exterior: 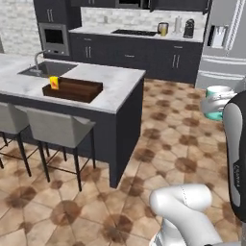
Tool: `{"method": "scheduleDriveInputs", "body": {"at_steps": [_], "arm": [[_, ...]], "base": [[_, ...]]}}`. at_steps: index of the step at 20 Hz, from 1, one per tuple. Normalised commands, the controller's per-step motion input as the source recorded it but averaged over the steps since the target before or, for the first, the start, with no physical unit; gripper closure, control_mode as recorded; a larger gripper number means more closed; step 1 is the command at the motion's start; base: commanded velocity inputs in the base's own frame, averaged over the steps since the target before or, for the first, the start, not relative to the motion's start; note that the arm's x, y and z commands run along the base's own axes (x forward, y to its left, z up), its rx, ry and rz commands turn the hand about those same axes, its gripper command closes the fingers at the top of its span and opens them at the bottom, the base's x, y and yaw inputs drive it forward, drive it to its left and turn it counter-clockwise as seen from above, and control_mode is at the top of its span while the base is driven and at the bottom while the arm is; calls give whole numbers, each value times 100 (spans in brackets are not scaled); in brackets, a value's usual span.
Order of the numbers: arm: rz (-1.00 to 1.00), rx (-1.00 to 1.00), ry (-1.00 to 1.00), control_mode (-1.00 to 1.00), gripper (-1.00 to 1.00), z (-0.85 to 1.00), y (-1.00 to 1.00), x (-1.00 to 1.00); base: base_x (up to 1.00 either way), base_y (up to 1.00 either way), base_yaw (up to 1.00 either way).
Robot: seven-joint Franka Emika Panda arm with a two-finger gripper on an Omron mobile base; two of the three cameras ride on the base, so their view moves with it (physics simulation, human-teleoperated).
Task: There is a tray on the dining counter. Grab the cup, mug, and pitcher and place them on the tray. The pitcher may be placed next to the tray if it cannot fit the tray.
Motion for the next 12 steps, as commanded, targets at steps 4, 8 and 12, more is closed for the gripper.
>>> {"method": "scheduleDriveInputs", "body": {"at_steps": [4, 8, 12], "arm": [[0, 0, 0, 100, 100, 0, 0, 0], [0, 0, 0, 100, 100, 0, 0, 0], [0, 0, 0, 100, 100, 0, 0, 0]], "base": [[14, 76, -43], [9, 69, -42], [0, 89, -40]]}}
